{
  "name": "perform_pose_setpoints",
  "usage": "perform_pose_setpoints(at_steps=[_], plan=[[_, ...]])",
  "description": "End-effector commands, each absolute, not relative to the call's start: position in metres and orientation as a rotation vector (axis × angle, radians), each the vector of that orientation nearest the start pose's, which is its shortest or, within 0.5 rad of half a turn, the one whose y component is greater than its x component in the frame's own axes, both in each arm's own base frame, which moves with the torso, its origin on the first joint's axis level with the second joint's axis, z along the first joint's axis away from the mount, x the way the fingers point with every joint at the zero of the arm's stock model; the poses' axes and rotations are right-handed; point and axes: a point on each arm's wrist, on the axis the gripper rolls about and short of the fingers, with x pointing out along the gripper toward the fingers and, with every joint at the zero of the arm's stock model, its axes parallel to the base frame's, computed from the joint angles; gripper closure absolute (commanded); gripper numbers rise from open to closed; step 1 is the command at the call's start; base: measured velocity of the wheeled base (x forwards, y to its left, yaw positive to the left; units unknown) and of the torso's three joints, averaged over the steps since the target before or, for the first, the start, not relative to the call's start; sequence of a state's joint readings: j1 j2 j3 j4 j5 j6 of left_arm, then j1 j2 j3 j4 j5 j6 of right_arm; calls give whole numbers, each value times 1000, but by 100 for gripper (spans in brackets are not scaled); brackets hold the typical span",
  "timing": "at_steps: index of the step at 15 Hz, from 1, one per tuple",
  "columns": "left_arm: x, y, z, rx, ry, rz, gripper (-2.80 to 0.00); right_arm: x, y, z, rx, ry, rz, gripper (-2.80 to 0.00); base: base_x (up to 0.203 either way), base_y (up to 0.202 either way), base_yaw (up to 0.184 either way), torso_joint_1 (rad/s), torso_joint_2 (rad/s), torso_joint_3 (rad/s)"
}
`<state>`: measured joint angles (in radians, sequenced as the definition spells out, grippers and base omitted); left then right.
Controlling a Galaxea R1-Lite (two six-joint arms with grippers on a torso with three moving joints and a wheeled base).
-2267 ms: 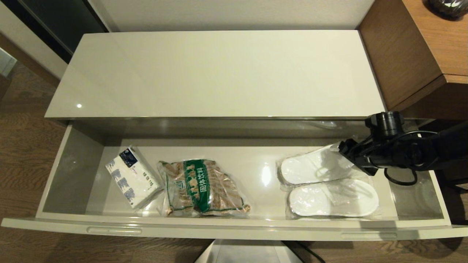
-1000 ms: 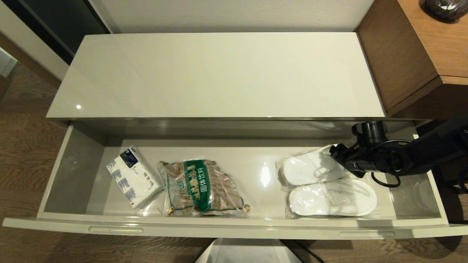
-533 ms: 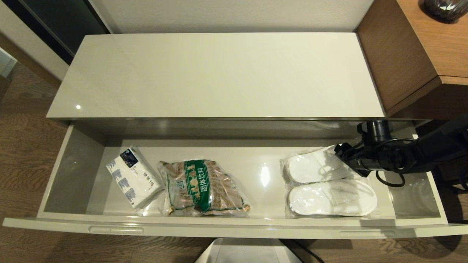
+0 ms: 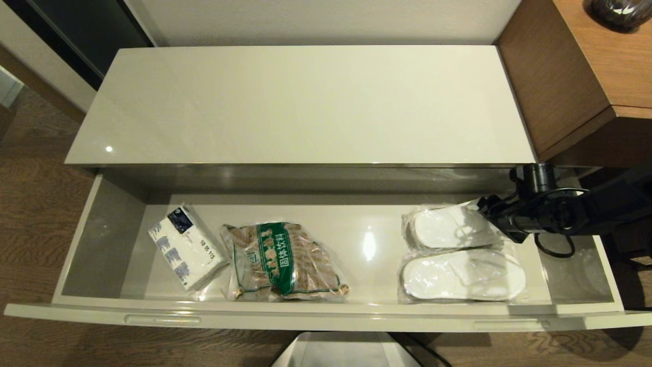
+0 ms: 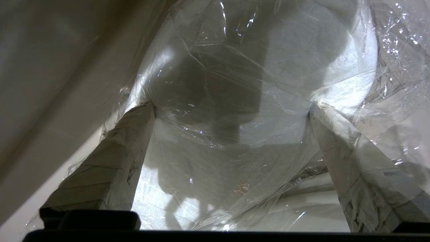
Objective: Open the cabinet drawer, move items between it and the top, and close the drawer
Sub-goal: Take out the disposable slippers from the drawer
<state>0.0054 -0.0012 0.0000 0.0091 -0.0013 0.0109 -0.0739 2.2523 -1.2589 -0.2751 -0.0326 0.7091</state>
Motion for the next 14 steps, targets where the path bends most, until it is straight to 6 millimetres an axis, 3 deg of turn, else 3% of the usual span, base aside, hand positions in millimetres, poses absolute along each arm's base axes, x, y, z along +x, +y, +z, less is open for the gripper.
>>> perform_pose_setpoints(at_steps=[1, 7, 14], plan=[[-23, 0, 75, 11, 8, 5, 0, 424, -37, 58, 700, 652, -366, -280, 0, 0, 0, 0, 0, 0], [-23, 0, 75, 11, 8, 5, 0, 423, -35, 63, 700, 646, -351, -280, 0, 0, 0, 0, 0, 0], [-23, 0, 75, 11, 8, 5, 0, 427, -36, 50, 696, 672, -360, -280, 0, 0, 0, 0, 0, 0]])
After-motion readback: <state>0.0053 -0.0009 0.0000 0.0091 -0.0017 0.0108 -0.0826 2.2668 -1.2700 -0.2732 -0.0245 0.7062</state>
